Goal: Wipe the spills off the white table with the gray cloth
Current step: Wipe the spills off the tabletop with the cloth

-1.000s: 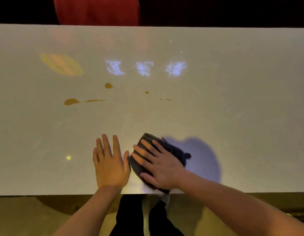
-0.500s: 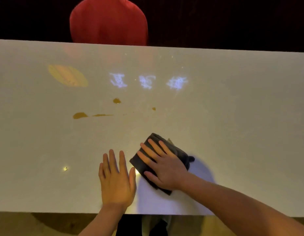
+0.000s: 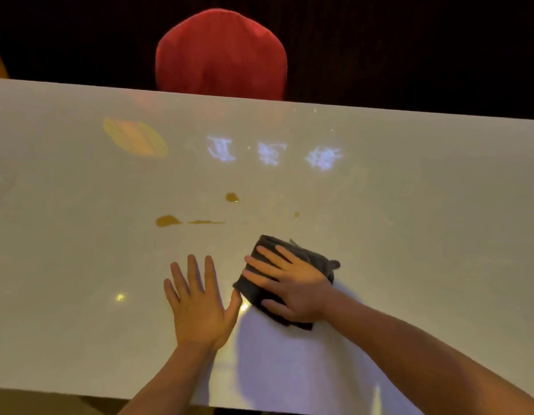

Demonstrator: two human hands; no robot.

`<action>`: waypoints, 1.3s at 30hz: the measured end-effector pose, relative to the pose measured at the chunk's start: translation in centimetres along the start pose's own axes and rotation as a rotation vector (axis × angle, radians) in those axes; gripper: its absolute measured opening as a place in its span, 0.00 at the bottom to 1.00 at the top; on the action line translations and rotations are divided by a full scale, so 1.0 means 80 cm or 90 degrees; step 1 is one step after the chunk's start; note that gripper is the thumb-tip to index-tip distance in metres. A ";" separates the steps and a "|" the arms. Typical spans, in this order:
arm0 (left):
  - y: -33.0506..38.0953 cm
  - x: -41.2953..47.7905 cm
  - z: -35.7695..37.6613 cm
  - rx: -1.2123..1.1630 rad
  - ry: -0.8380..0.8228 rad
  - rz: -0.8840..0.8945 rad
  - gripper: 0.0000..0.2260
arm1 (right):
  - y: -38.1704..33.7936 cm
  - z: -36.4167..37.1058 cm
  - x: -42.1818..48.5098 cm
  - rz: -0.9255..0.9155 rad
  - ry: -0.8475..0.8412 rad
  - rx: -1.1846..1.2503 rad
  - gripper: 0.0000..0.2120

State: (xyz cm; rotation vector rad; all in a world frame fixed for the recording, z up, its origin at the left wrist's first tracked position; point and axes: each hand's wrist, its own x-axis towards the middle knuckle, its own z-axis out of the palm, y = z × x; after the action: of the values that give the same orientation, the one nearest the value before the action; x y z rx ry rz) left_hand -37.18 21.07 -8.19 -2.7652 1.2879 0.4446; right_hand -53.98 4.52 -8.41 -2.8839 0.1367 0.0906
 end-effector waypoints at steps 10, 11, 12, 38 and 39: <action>-0.009 0.009 0.008 -0.048 0.040 0.032 0.34 | 0.033 -0.013 0.065 0.446 0.088 -0.002 0.33; -0.011 0.008 0.006 -0.059 0.044 0.041 0.33 | 0.004 0.004 0.051 0.293 0.057 -0.001 0.32; -0.011 0.009 0.005 -0.071 0.052 0.044 0.32 | -0.017 0.015 0.032 0.153 0.021 -0.011 0.31; -0.003 0.005 0.000 -0.070 0.041 -0.029 0.30 | 0.142 -0.057 0.173 0.613 0.114 0.000 0.32; -0.003 0.006 -0.001 -0.069 0.038 -0.029 0.30 | 0.111 -0.048 0.179 0.576 0.120 0.001 0.32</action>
State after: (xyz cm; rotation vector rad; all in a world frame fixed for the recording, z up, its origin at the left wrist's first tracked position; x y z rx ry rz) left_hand -36.65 20.86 -8.30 -2.9114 1.2455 0.4446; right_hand -40.42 -6.21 -7.91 -2.5752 1.4395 -0.0220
